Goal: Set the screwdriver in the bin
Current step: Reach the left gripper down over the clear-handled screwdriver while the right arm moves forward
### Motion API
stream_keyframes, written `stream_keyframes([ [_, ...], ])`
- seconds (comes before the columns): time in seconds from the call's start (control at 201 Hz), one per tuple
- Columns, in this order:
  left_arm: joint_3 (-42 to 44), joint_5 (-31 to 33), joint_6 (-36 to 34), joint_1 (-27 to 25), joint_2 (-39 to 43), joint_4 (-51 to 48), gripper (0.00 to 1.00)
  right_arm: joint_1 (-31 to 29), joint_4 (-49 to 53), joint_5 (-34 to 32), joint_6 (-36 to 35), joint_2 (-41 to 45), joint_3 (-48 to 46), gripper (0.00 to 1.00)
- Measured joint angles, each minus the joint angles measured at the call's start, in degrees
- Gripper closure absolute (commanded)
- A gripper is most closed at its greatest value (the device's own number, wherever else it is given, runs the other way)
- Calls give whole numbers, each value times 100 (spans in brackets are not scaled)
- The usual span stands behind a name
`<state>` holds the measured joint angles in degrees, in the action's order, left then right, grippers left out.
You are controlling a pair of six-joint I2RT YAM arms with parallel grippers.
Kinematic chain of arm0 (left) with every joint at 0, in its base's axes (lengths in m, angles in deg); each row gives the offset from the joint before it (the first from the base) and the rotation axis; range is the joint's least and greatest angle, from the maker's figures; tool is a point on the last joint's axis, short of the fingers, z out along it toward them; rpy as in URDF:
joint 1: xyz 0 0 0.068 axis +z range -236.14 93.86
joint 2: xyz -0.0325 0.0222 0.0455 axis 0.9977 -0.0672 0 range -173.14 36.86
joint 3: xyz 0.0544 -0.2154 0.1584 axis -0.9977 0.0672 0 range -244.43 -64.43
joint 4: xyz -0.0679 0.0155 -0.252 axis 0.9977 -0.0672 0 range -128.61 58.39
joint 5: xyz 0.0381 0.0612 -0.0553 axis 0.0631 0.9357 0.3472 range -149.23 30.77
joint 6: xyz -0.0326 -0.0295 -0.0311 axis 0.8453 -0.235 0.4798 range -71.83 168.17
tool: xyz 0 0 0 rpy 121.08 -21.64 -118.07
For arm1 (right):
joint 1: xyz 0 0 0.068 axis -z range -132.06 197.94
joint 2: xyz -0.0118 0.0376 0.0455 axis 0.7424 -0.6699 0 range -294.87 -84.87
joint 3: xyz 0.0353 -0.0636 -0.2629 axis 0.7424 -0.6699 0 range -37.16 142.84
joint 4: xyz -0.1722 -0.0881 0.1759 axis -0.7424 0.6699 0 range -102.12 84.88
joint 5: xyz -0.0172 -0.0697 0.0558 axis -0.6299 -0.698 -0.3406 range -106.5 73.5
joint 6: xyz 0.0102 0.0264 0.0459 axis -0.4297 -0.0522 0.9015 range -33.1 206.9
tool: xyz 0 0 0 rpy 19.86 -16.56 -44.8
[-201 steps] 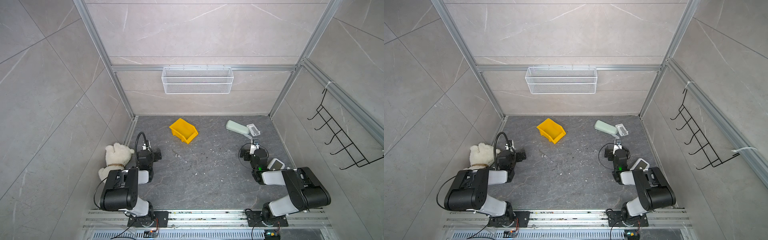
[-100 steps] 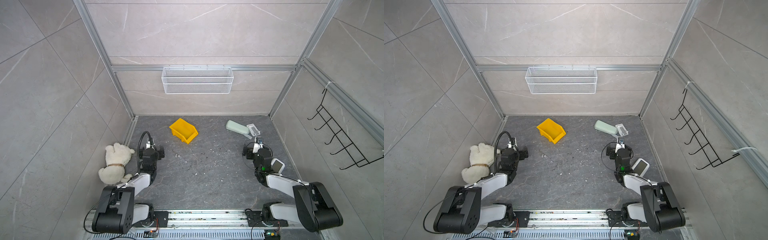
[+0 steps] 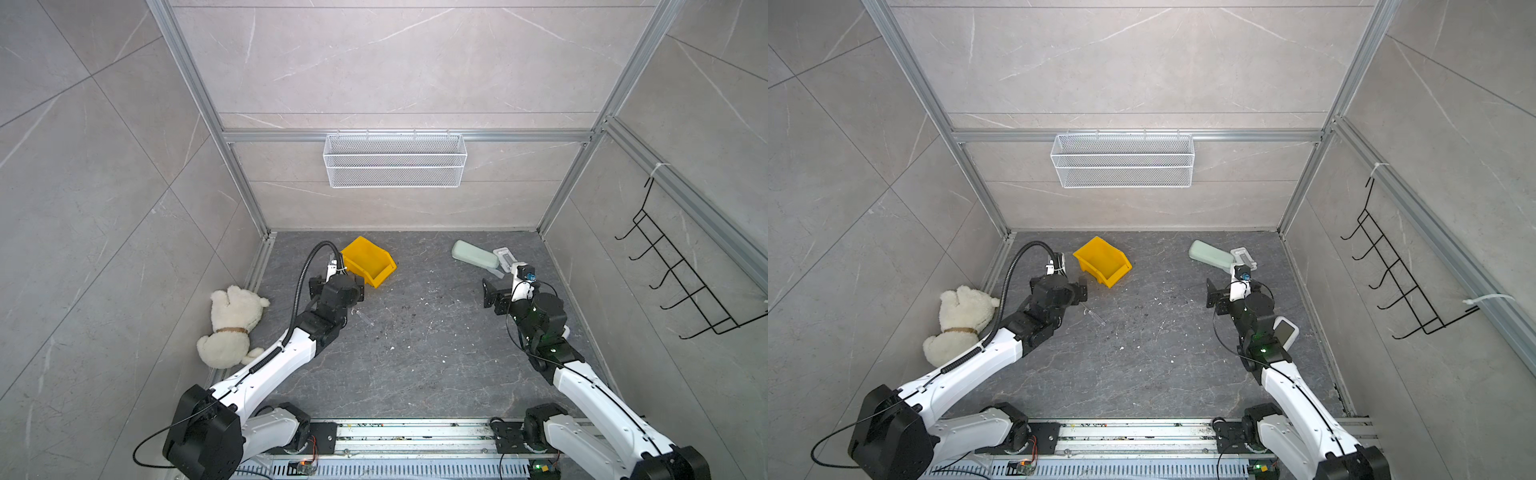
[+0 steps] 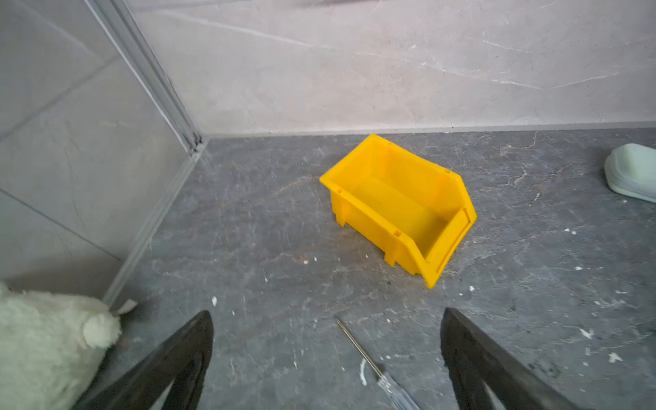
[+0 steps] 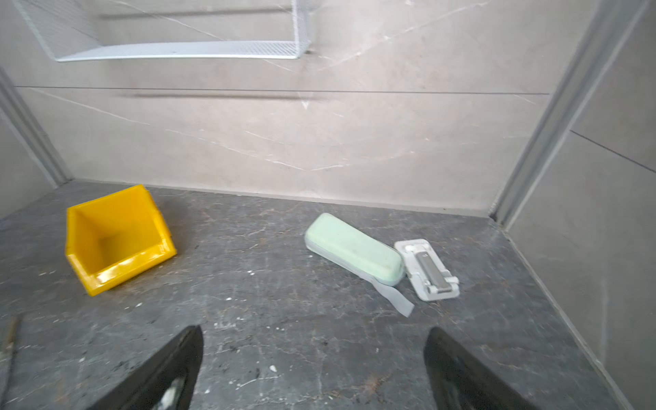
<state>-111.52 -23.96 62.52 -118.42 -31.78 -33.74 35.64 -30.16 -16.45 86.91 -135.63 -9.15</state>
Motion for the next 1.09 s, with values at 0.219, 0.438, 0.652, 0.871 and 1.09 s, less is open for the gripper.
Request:
stream_keyframes([
  [0.219,-553,-61,2076,-173,-452,-1440,0,-833,1025,787,-293,223,431,1],
  [0.438,-986,-487,3703,-173,-1139,-2282,0,-1735,1919,1635,-549,74,892,1],
  [0.652,-2063,-874,4734,-173,-2474,-3233,0,-2444,2341,1928,-793,-365,1150,1],
  [0.871,-2514,-1309,5499,-173,-3292,-3755,2,-2811,2570,1888,-1060,-654,1290,1],
  [1.09,-2621,-1620,5912,-173,-3875,-3960,12,-2905,2726,1862,-1154,-673,1338,1],
])
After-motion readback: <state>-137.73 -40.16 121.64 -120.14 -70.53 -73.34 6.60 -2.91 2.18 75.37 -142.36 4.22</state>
